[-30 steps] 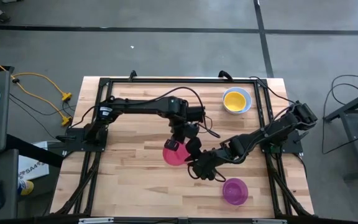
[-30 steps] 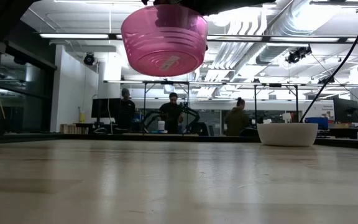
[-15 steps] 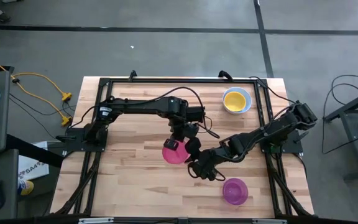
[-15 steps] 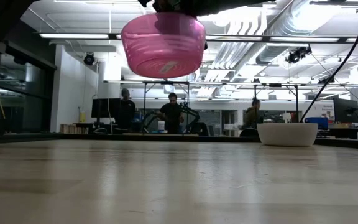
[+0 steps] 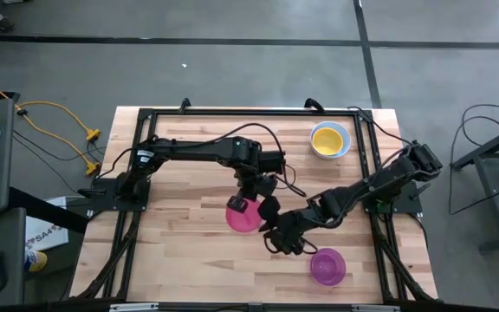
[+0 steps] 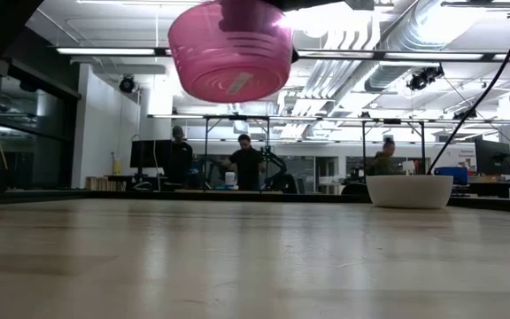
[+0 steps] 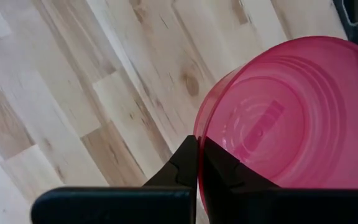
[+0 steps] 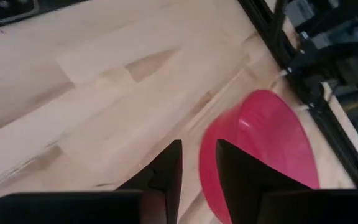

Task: Nest bowls inside each other
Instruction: Stack the pink bowl on top of the yellow bowl

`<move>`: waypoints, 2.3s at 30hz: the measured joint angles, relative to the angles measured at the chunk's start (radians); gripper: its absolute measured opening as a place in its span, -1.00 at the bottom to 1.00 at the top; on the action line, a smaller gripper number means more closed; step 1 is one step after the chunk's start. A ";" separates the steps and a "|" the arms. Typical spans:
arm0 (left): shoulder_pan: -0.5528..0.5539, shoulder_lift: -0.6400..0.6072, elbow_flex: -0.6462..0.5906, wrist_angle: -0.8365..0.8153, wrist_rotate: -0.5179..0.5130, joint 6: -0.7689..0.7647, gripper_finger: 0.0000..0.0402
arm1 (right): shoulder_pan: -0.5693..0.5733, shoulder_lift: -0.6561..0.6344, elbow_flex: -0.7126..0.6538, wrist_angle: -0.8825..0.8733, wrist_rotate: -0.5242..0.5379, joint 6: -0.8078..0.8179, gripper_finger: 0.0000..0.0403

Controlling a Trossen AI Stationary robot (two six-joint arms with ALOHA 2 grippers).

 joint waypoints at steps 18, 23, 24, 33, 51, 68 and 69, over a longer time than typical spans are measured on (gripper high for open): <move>-0.003 -0.009 0.000 -0.006 -0.035 -0.147 -1.00 | 0.042 0.000 -0.002 -0.070 0.220 0.118 -0.64; -0.003 -0.008 0.000 -0.003 -0.034 -0.152 -1.00 | 0.063 0.000 -0.002 -0.067 0.265 0.115 -0.57; -0.003 -0.008 0.000 -0.001 -0.034 -0.153 -1.00 | 0.066 0.000 -0.002 -0.067 0.267 0.114 -0.55; -0.003 -0.008 0.000 0.000 -0.038 -0.181 -1.00 | 0.098 0.000 -0.002 -0.061 0.376 0.108 -0.47; 0.000 -0.007 0.000 0.008 -0.055 -0.178 -1.00 | 0.047 0.000 -0.001 -0.044 0.189 0.129 -0.47; -0.003 -0.006 0.000 0.002 -0.027 -0.164 -0.99 | 0.030 0.000 0.000 -0.002 0.124 0.074 -0.85; -0.005 -0.006 0.000 0.002 -0.028 -0.164 -0.99 | 0.030 0.000 0.000 -0.001 0.117 0.067 -0.85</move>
